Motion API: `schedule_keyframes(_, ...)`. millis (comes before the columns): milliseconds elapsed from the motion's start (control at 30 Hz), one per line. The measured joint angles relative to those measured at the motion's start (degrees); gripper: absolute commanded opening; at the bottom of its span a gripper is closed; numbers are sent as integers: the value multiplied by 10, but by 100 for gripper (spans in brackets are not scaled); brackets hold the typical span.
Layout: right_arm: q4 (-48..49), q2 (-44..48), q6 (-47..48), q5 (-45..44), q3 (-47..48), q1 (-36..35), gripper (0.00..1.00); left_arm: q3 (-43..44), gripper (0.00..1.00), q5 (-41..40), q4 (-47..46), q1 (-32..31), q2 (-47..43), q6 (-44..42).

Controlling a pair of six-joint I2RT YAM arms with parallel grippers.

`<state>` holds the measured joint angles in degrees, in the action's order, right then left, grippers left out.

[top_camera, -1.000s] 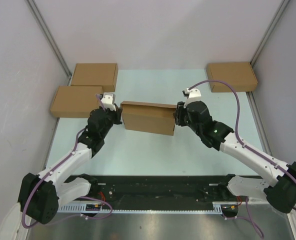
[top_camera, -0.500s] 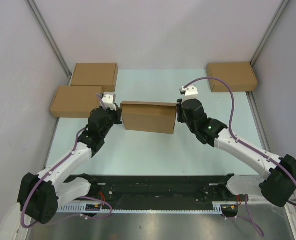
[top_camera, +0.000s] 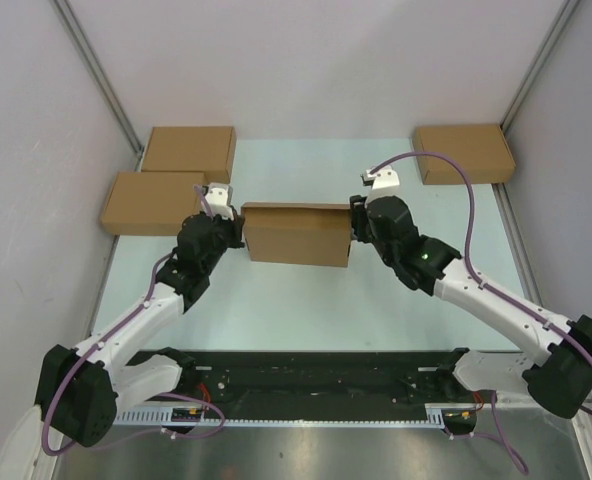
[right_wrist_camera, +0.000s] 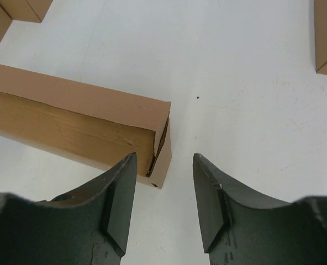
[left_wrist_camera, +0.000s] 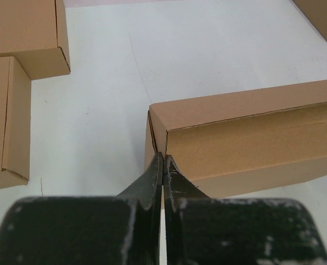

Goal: Fold the paper box

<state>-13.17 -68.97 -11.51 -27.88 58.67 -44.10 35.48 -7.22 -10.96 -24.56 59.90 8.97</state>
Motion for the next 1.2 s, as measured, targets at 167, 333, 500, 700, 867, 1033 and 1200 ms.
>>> schedule_keyframes(167,-1,2,0,1,2,-2,42,0,0,-1,0,0,0,0)
schedule_keyframes(333,0,-15,0,8,2,2,41,2,0,-1,2,0,1,0)
schedule_keyframes(500,2,-33,0,17,2,12,40,2,0,-1,3,-1,1,0)
schedule_keyframes(700,14,-39,1,18,2,19,36,2,0,-1,3,-1,1,0)
schedule_keyframes(867,26,-45,4,18,5,20,32,2,0,-1,3,-1,1,0)
schedule_keyframes(1033,32,-57,8,21,9,22,17,2,0,-1,3,-1,2,0)
schedule_keyframes(1200,37,-59,10,26,9,22,0,3,0,-1,0,-3,5,0)
